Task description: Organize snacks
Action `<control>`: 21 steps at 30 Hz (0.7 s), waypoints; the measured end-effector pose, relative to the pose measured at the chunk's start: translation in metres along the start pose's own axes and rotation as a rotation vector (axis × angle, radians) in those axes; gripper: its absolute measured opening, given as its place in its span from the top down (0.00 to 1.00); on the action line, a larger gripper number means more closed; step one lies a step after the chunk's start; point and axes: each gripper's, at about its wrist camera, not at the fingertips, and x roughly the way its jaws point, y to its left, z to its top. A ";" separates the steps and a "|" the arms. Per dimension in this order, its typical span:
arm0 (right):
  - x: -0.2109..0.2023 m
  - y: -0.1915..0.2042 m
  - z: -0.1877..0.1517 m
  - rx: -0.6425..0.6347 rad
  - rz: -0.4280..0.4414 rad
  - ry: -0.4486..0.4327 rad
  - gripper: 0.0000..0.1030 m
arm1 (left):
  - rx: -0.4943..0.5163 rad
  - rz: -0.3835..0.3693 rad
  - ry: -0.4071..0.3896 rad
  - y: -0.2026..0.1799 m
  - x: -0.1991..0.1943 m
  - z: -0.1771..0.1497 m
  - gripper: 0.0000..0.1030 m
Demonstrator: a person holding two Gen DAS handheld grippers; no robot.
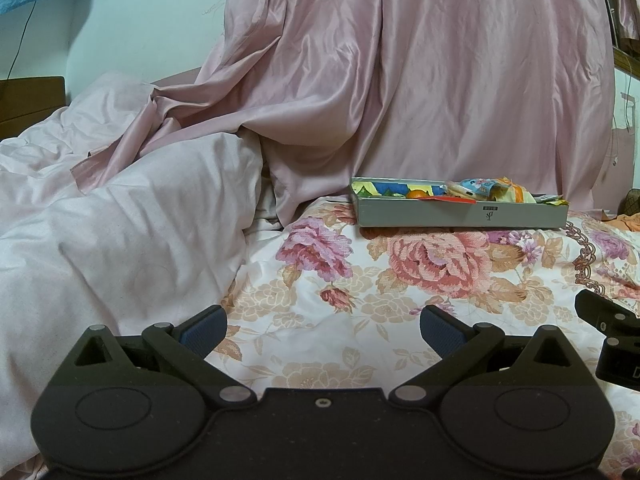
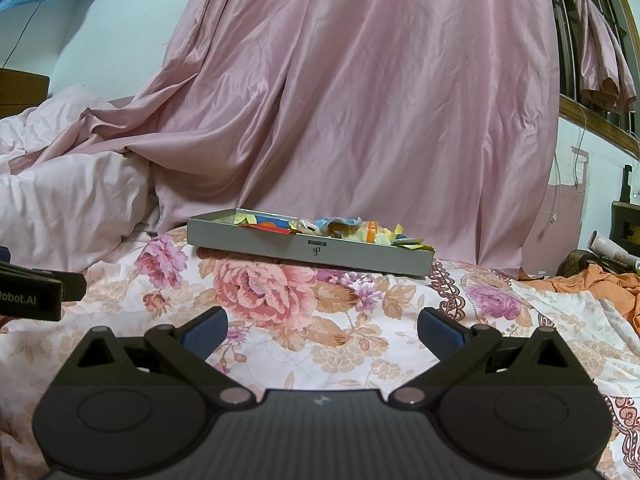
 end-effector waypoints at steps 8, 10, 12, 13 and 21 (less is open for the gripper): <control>0.000 0.000 0.000 -0.001 -0.001 0.001 0.00 | 0.001 -0.001 0.000 0.000 0.000 0.000 0.01; 0.000 0.000 0.001 0.000 0.000 0.001 0.00 | 0.001 0.002 -0.001 -0.001 0.000 0.000 0.01; 0.000 0.000 0.001 -0.001 0.000 0.002 0.00 | 0.002 0.010 0.003 0.000 0.000 0.000 0.01; 0.000 0.000 0.001 0.000 0.000 0.002 0.00 | 0.002 0.016 0.003 0.000 0.001 0.000 0.01; -0.001 0.001 -0.005 -0.007 0.005 0.006 0.00 | 0.013 0.058 -0.009 0.000 -0.001 0.003 0.01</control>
